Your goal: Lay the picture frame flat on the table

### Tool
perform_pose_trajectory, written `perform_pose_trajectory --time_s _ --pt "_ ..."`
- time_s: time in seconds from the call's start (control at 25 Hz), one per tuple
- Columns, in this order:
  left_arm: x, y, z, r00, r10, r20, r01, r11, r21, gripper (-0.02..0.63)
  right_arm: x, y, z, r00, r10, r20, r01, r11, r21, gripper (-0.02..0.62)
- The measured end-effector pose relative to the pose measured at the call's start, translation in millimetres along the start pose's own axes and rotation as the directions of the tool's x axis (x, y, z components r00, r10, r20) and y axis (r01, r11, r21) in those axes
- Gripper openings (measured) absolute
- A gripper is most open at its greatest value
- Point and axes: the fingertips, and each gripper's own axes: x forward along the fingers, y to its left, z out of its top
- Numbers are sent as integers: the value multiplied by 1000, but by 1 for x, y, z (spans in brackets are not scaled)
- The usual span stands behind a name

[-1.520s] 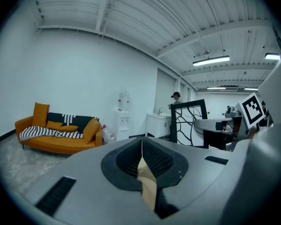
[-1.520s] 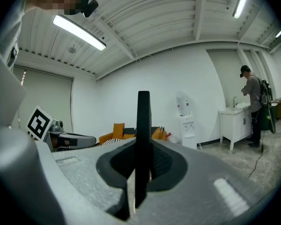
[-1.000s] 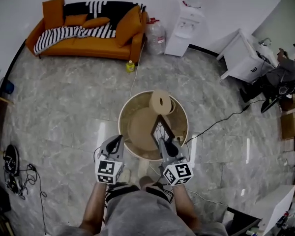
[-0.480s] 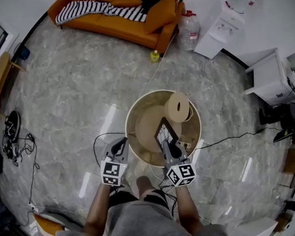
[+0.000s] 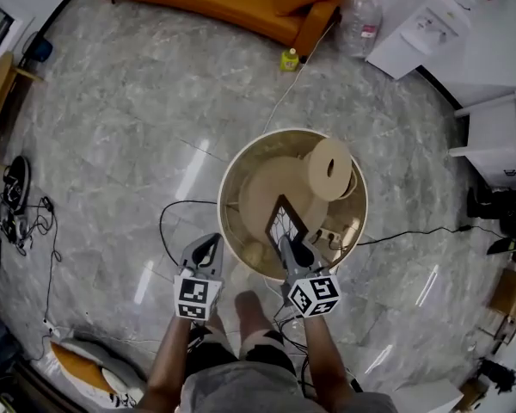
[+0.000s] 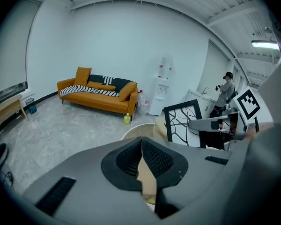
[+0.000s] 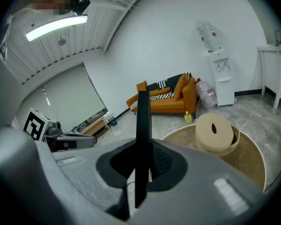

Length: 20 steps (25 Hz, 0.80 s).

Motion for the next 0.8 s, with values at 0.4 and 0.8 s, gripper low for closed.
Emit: perform_pose_trajectory --time_s 0.4,0.8 --pt "54 15 -61 998 -6 -62 5 1000 -15 21 47 -26 -70 996 29 -79 -26 999 40 34" --pt "102 21 -107 992 -23 -123 21 1000 -16 21 79 -57 -132 984 36 -173 -20 996 88 34"
